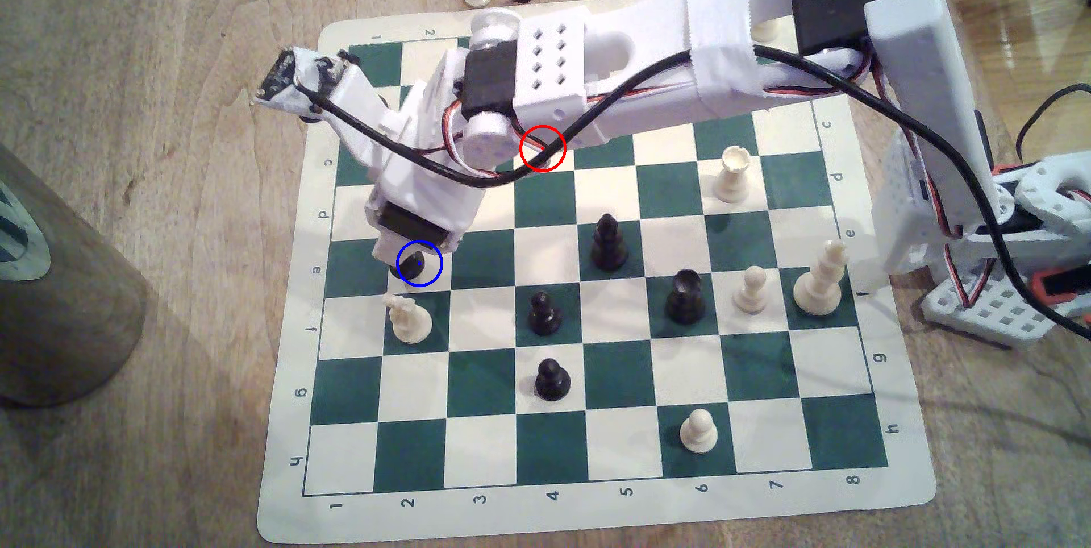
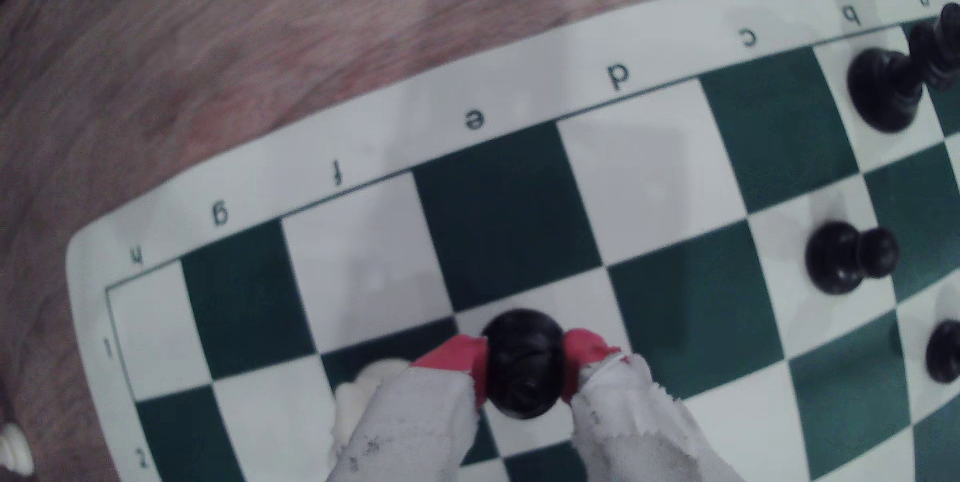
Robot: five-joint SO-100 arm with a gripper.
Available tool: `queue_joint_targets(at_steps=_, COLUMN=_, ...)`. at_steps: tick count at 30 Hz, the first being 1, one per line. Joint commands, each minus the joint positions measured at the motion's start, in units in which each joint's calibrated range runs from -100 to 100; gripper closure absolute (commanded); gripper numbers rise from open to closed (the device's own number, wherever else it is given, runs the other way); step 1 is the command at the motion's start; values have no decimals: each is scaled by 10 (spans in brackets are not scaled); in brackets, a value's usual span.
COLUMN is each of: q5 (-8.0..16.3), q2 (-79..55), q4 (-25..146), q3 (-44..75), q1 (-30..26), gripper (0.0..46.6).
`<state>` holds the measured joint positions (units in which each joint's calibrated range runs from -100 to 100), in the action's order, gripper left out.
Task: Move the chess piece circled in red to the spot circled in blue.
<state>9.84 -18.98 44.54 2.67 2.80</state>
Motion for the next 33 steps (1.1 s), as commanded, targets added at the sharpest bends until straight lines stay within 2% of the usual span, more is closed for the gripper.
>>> queue_joint_targets(at_steps=1, q5=-3, q2=13, q4=-2, q3=46, q1=4, gripper=460)
queue_joint_targets(at_steps=14, q5=-11, q2=2, q4=16, q3=49, q1=8, gripper=454)
queue_joint_targets(at_steps=15, q5=-13, q2=1, q4=21, q3=50, q1=8, gripper=431)
queue_joint_targets(at_steps=18, q5=-16, q2=0, q4=30, q3=50, q1=9, gripper=402)
queue_joint_targets(at_steps=24, q5=-17, q2=0, q4=35, q3=53, q1=8, gripper=286)
queue_joint_targets(at_steps=33, q5=-18, q2=10, q4=52, q3=55, q1=8, gripper=232)
